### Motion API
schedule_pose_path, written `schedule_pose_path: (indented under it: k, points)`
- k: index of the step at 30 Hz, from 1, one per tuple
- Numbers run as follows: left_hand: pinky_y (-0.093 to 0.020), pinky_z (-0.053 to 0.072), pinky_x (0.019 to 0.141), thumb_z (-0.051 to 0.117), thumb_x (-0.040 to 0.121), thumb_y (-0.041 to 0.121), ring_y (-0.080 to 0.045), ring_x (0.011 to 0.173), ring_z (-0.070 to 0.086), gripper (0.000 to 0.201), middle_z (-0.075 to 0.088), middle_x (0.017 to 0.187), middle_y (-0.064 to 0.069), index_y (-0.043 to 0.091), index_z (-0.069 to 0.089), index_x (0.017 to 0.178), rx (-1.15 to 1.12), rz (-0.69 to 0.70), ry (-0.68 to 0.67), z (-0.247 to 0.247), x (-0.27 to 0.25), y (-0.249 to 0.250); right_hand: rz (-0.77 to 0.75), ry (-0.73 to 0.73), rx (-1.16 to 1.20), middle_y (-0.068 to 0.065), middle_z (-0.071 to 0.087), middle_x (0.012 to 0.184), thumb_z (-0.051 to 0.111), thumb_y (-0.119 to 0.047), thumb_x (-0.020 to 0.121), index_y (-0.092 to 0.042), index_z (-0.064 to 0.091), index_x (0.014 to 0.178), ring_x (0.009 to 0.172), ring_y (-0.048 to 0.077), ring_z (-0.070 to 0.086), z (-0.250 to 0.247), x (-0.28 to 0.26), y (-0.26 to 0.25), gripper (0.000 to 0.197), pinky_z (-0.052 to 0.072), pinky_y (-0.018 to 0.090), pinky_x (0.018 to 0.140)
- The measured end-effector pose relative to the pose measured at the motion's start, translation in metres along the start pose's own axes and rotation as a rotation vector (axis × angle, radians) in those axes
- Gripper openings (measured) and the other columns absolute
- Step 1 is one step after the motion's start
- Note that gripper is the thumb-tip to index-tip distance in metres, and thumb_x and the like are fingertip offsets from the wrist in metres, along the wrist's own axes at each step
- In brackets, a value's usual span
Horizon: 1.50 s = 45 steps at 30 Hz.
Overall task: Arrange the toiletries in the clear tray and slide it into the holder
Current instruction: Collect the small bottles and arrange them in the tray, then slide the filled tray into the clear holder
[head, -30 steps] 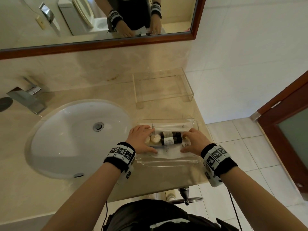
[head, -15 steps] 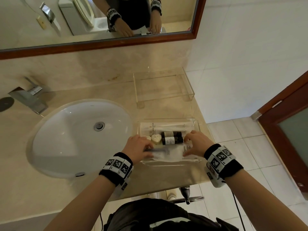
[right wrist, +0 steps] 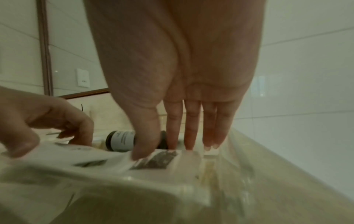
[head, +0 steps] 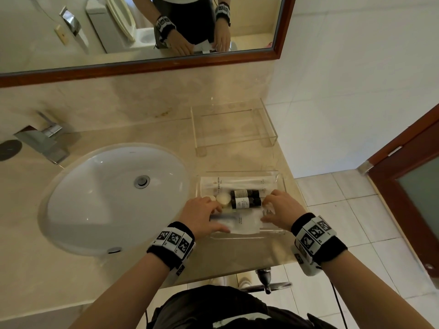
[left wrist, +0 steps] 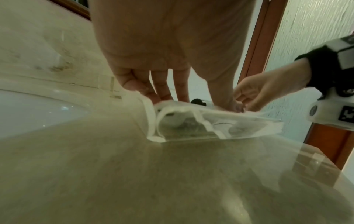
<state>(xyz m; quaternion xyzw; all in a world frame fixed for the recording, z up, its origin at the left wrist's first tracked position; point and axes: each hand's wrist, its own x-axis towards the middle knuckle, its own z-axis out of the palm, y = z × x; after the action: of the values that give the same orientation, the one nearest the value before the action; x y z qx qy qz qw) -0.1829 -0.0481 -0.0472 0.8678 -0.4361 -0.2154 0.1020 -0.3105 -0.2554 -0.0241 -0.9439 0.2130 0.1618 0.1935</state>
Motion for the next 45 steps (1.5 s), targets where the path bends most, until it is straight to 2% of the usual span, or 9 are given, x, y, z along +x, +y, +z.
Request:
schedule_pose_path:
  k: [7,17,23,27,30,32,35,40,45]
  points:
    - [-0.028,0.041,0.094,0.064,0.072,0.064,-0.011,0.098,0.052,0.05,0.058,0.107,0.01,0.028,0.056,0.106,-0.003,-0.064,0.087,0.004,0.004,0.007,0.01,-0.022,0.104,-0.005,0.051,0.093,0.076,-0.053,0.067,-0.018,0.056,0.096,0.084,0.012,0.051,0.009,0.0,-0.019,0.049,0.042,0.022,0.073]
    - [-0.027,0.041,0.092,0.057,0.074,0.067,-0.011,0.098,0.05,0.048,0.056,0.104,0.01,0.027,0.053,0.101,0.001,-0.12,0.134,0.012,0.004,0.01,0.124,0.113,0.18,-0.007,0.048,0.071,0.073,-0.039,0.076,-0.023,0.04,0.065,0.071,0.014,0.05,0.024,0.009,-0.027,0.038,0.034,0.021,0.057]
    - [-0.026,0.041,0.096,0.063,0.071,0.066,-0.01,0.103,0.047,0.059,0.052,0.111,0.008,0.023,0.055,0.111,-0.094,-0.096,0.129,0.005,-0.002,0.0,0.163,0.111,0.282,-0.009,0.054,0.07,0.074,-0.041,0.075,-0.019,0.055,0.077,0.066,0.007,0.052,0.011,0.003,-0.013,0.03,0.036,0.016,0.056]
    - [-0.037,0.047,0.098,0.06,0.085,0.048,-0.018,0.106,0.053,0.056,0.051,0.12,-0.004,0.014,0.047,0.126,-0.351,-0.367,0.324,-0.01,-0.004,-0.015,0.267,0.313,0.358,-0.007,0.054,0.072,0.067,-0.038,0.083,-0.013,0.06,0.095,0.066,0.007,0.051,-0.013,-0.001,0.012,0.029,0.037,0.016,0.057]
    - [-0.034,0.049,0.09,0.055,0.089,0.045,-0.023,0.1,0.06,0.054,0.061,0.114,-0.008,0.011,0.044,0.13,-0.34,-0.51,0.124,-0.019,-0.001,-0.025,0.375,0.298,0.307,0.009,0.064,0.102,0.064,-0.041,0.085,-0.007,0.054,0.119,0.094,0.023,0.06,-0.019,0.005,0.026,0.049,0.046,0.031,0.079]
    - [-0.03,0.048,0.08,0.052,0.091,0.044,-0.02,0.089,0.059,0.037,0.065,0.102,-0.006,0.013,0.055,0.112,-0.254,-0.5,-0.013,-0.02,0.001,-0.024,0.399,0.169,0.229,0.012,0.062,0.118,0.06,-0.043,0.088,-0.005,0.051,0.125,0.108,0.026,0.06,-0.017,0.01,0.031,0.055,0.047,0.033,0.087]
    - [-0.028,0.042,0.074,0.048,0.095,0.032,-0.021,0.085,0.055,0.019,0.059,0.09,-0.004,0.014,0.053,0.091,-0.228,-0.463,-0.051,-0.017,0.002,-0.019,0.413,-0.004,0.219,0.012,0.066,0.109,0.054,-0.038,0.092,-0.005,0.057,0.116,0.096,0.027,0.065,-0.009,0.013,0.031,0.041,0.051,0.033,0.081]
    - [-0.035,0.046,0.085,0.043,0.096,0.022,-0.03,0.099,0.06,0.024,0.065,0.105,-0.014,0.003,0.057,0.103,-0.186,-0.427,0.013,-0.01,0.003,-0.016,0.401,-0.013,0.109,0.007,0.059,0.087,0.047,-0.018,0.093,-0.009,0.054,0.079,0.078,0.023,0.055,-0.003,0.015,0.026,0.017,0.045,0.029,0.069]
    - [-0.035,0.047,0.082,0.041,0.097,0.02,-0.03,0.095,0.06,0.02,0.064,0.102,-0.016,0.005,0.054,0.096,-0.203,-0.437,0.041,-0.008,0.008,-0.017,0.381,0.045,0.084,0.009,0.061,0.087,0.044,-0.013,0.091,-0.008,0.053,0.081,0.076,0.023,0.053,-0.004,0.022,0.027,0.014,0.041,0.027,0.067]
